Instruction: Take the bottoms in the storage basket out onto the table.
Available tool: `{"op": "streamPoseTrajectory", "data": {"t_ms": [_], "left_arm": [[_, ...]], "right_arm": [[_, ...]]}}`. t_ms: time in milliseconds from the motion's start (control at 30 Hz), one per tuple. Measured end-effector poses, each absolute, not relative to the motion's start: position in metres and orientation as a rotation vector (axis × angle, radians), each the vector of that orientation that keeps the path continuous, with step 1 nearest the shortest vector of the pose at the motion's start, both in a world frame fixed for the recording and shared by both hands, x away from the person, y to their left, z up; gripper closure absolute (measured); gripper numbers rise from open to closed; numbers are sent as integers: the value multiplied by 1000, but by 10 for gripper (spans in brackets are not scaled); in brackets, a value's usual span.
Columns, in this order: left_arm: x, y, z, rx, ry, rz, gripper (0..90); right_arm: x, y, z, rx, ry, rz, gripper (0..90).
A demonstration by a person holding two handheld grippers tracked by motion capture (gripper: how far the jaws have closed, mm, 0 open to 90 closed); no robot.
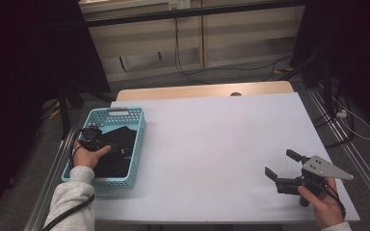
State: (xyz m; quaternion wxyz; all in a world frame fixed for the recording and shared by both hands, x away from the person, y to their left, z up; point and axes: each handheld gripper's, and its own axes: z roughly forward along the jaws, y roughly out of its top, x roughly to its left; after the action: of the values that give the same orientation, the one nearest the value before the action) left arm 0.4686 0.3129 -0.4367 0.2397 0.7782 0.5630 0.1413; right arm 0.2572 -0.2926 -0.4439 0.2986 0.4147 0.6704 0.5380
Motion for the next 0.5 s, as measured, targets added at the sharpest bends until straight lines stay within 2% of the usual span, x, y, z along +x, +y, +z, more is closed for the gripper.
{"op": "streamPoseTrajectory", "data": {"t_ms": [200, 300, 333, 400, 433, 500], "left_arm": [[468, 307, -444, 2136, 1561, 417, 59], [469, 302, -442, 2125, 1591, 390, 159], [469, 302, -439, 2145, 1592, 385, 230], [469, 300, -435, 2125, 1590, 396, 493], [470, 298, -435, 2121, 1572, 411, 573], [471, 297, -435, 2124, 1562, 418, 654]], "right_arm": [[257, -293, -444, 1094, 1783, 1431, 18], [257, -293, -444, 1094, 1783, 1431, 18], [256, -293, -444, 1094, 1783, 1430, 18], [256, -293, -444, 1093, 1782, 1431, 18], [256, -293, -443, 1094, 1781, 1432, 18], [256, -293, -443, 1093, 1783, 1431, 18]]}}
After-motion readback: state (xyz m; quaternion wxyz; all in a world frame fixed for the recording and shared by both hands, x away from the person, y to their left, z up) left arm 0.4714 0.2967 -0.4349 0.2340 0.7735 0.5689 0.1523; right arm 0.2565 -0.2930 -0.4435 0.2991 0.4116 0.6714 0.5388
